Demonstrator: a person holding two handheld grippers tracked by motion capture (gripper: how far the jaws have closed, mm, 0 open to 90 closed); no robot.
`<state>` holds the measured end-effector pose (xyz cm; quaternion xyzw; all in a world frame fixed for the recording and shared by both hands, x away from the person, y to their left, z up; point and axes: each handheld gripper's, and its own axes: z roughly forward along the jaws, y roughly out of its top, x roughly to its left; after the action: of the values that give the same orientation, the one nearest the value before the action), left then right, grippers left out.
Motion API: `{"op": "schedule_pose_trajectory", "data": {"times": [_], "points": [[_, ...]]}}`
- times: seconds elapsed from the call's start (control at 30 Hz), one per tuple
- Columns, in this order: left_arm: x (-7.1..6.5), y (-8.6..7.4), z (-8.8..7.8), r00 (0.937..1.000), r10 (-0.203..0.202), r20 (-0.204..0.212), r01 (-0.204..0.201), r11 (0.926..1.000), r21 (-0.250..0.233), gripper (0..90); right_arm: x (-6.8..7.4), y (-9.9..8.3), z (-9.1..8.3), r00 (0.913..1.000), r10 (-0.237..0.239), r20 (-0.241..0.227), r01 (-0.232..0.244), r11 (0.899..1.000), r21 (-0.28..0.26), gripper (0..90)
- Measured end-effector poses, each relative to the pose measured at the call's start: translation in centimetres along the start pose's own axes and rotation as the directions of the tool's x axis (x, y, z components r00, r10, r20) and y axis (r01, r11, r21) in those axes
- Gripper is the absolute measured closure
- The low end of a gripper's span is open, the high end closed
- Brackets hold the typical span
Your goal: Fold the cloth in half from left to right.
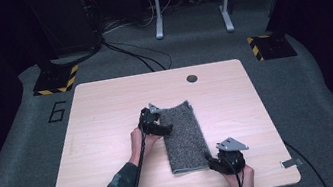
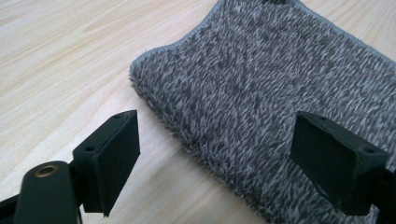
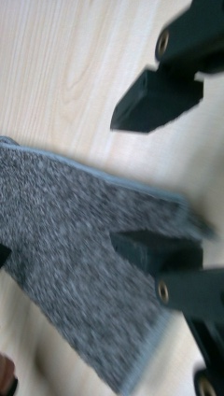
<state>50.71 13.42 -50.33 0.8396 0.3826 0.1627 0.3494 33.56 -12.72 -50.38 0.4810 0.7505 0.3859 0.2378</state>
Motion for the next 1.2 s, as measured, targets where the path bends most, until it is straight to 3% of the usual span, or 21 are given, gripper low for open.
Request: {"op": "schedule_pose_trajectory", "data": {"times": [0.1, 0.2, 0.37, 0.6, 0.8, 0.93, 1.0, 1.2], "points": [[0.1, -0.3, 0.0, 1.0, -0.003, -0.008, 0.003, 1.0, 0.0, 15.0, -0.8, 0.9, 1.6, 0.9999, 0.002, -0.015, -0.001, 0.999, 0.039, 21.5], [0.3, -0.6, 0.0, 0.9999, 0.005, -0.014, -0.005, 0.9998, 0.018, 14.2, -1.3, 1.4, 3.2, 0.9998, -0.006, -0.018, 0.007, 0.997, 0.071, 15.2], [0.7, -1.2, 0.3, 0.9998, -0.005, -0.018, 0.005, 0.9989, 0.046, 12.6, -1.2, 1.0, 5.1, 0.9999, -0.009, -0.012, 0.01, 0.991, 0.134, 13.3], [0.9, -1.7, 0.4, 0.9998, -0.009, -0.018, 0.01, 0.9984, 0.056, 12.3, -0.8, 0.7, 5.0, 0.9997, -0.018, -0.013, 0.02, 0.992, 0.121, 13.1], [1.1, -2.1, 0.0, 0.9997, 0.001, -0.023, 0.0, 0.9985, 0.055, 12.2, 0.4, 0.6, 4.8, 0.9993, -0.027, -0.027, 0.03, 0.992, 0.123, 13.0], [1.1, -2.5, -0.3, 0.9997, -0.008, -0.023, 0.01, 0.9981, 0.06, 12.3, 0.8, 0.3, 4.6, 0.9976, -0.055, -0.041, 0.06, 0.991, 0.119, 13.1], [1.1, -2.8, -0.5, 0.9996, -0.015, -0.023, 0.016, 0.9986, 0.05, 12.4, 1.1, 0.2, 4.5, 0.9984, -0.039, -0.042, 0.044, 0.992, 0.117, 13.2], [1.1, -3.2, -0.8, 0.9997, -0.014, -0.018, 0.015, 0.9989, 0.045, 12.4, 1.5, 0.0, 4.1, 0.9975, -0.05, -0.051, 0.055, 0.992, 0.114, 12.3]]}}
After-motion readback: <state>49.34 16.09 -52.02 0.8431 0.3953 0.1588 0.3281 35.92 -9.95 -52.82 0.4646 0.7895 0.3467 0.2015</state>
